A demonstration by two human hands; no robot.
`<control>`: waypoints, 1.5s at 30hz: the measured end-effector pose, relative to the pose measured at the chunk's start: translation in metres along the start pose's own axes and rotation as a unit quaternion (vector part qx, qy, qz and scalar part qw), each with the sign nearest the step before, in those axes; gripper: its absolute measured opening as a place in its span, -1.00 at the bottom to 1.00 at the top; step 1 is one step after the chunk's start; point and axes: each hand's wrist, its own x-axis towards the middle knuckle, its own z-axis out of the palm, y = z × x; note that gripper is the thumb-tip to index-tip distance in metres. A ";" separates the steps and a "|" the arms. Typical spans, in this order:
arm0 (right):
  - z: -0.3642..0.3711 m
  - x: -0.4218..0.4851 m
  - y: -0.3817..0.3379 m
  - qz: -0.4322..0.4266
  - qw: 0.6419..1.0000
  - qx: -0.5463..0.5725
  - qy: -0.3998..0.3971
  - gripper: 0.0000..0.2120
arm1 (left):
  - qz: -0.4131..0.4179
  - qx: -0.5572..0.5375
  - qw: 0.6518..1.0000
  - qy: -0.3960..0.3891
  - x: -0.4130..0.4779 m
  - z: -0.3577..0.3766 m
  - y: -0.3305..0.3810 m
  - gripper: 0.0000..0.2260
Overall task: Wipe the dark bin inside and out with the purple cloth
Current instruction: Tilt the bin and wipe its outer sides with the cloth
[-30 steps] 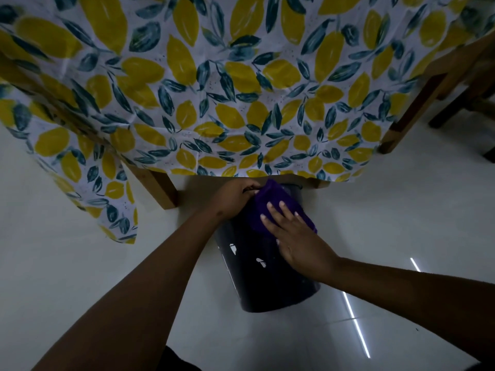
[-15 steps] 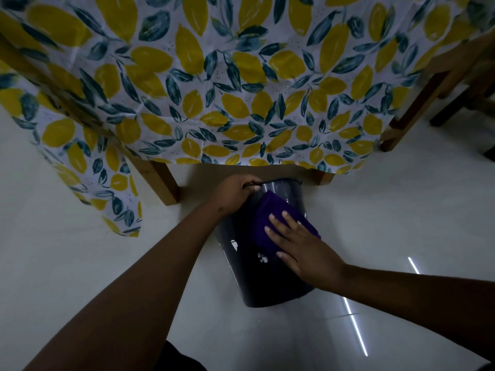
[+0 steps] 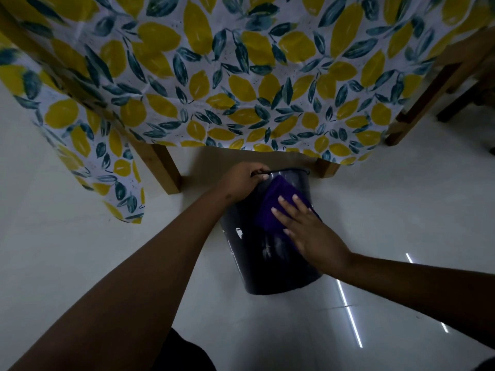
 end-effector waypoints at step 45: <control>0.027 -0.031 -0.094 0.094 0.993 -0.067 0.005 -0.08 | -0.012 -0.003 1.000 0.012 -0.016 -0.015 -0.007 -0.76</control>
